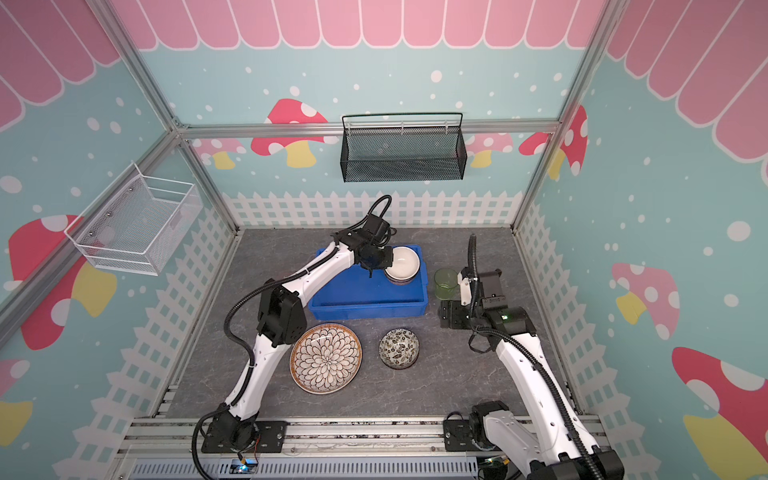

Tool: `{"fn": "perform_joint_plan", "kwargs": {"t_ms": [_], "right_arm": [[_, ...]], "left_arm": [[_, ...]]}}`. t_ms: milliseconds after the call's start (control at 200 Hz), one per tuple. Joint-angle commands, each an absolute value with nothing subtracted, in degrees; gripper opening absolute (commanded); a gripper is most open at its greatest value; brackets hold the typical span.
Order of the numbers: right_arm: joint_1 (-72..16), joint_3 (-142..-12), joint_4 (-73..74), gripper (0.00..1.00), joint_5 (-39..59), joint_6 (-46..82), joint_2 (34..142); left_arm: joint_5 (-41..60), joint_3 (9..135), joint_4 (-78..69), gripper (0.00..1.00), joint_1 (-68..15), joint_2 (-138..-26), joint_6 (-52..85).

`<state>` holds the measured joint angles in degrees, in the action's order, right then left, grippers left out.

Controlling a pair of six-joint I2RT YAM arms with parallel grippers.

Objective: Place the mixed dishes into the plastic bin
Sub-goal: 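Carry the white bowl into the bin and lower it onto the striped bowl, then open the left gripper and raise it from the bin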

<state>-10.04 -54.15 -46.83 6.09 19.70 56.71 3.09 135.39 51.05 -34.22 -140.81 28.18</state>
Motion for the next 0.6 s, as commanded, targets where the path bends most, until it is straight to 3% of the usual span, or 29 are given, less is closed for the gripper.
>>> {"fn": "perform_joint_plan", "kwargs": {"t_ms": [0, 370, 595], "right_arm": [[-9.5, -53.4, -46.8, 0.88, 6.8, 18.8, 56.3], [-9.5, -53.8, -46.8, 0.88, 7.6, 18.8, 56.3], [-9.4, -53.9, -46.8, 0.89, 8.9, 17.8, 56.4]], "left_arm": [[4.1, 137.4, 50.5, 0.15, -34.0, -141.6, 28.3], [4.6, 137.3, 50.5, 0.27, -34.0, -141.0, 28.2], [5.2, 137.1, 50.5, 0.42, -34.0, -139.8, 28.5]]}}
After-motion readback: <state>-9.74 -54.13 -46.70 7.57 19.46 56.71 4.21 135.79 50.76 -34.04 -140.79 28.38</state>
